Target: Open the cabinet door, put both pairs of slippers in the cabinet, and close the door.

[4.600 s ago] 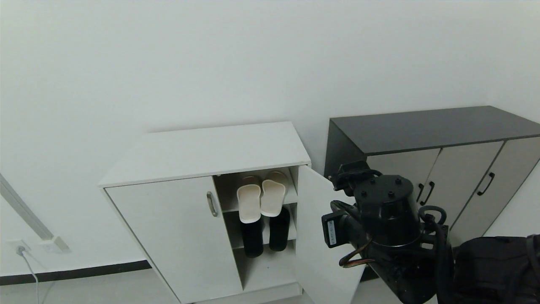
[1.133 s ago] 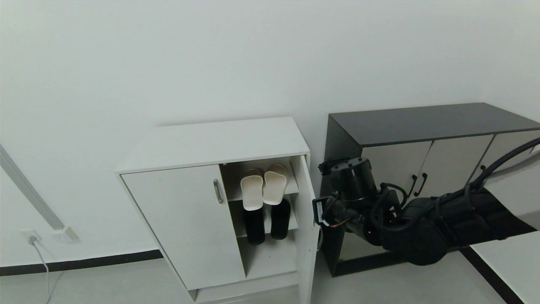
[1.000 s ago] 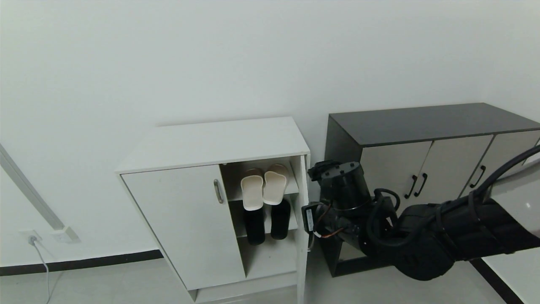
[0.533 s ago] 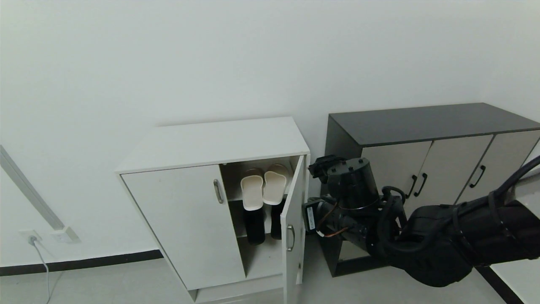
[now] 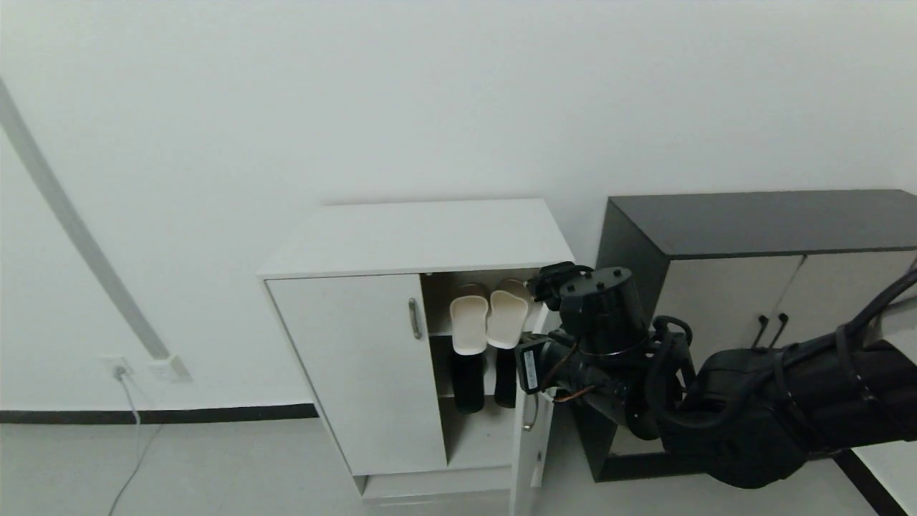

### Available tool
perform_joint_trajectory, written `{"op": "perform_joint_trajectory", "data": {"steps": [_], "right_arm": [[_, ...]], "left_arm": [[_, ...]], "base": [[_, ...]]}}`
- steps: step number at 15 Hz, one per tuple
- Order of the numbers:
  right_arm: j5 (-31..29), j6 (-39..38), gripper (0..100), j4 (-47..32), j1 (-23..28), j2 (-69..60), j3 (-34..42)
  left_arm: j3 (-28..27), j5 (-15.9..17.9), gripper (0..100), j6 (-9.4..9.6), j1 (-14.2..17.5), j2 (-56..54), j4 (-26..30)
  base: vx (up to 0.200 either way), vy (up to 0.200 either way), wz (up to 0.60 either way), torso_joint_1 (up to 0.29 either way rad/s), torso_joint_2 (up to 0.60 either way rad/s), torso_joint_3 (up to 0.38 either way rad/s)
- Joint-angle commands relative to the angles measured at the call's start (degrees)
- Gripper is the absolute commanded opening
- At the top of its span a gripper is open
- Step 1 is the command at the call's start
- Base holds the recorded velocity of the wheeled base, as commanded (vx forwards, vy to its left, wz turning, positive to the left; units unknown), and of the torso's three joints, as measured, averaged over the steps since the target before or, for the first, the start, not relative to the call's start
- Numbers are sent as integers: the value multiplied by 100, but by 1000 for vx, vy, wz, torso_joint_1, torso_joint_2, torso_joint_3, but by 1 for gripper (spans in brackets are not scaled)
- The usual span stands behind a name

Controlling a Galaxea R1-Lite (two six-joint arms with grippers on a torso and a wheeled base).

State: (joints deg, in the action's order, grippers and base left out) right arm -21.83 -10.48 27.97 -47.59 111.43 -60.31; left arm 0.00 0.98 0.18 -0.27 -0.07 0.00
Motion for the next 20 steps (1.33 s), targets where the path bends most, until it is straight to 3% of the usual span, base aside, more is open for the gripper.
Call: {"op": "perform_joint_trajectory", "data": {"steps": [1, 5, 13, 20], "right_arm": [[4, 38, 0, -10, 22, -8, 1], [-93, 240, 0, 262, 198, -52, 204], [-40, 424, 0, 675, 540, -667, 1689], [127, 451, 0, 1545, 584, 344, 1539]], "left_arm": [[0, -1, 0, -1, 0, 7, 0], [0, -1, 0, -1, 0, 7, 0], [0, -1, 0, -1, 0, 7, 0], [0, -1, 0, -1, 0, 7, 0]], "base": [[0, 0, 0, 0, 0, 0], [0, 0, 0, 0, 0, 0], [0, 0, 0, 0, 0, 0], [0, 0, 0, 0, 0, 0]]}}
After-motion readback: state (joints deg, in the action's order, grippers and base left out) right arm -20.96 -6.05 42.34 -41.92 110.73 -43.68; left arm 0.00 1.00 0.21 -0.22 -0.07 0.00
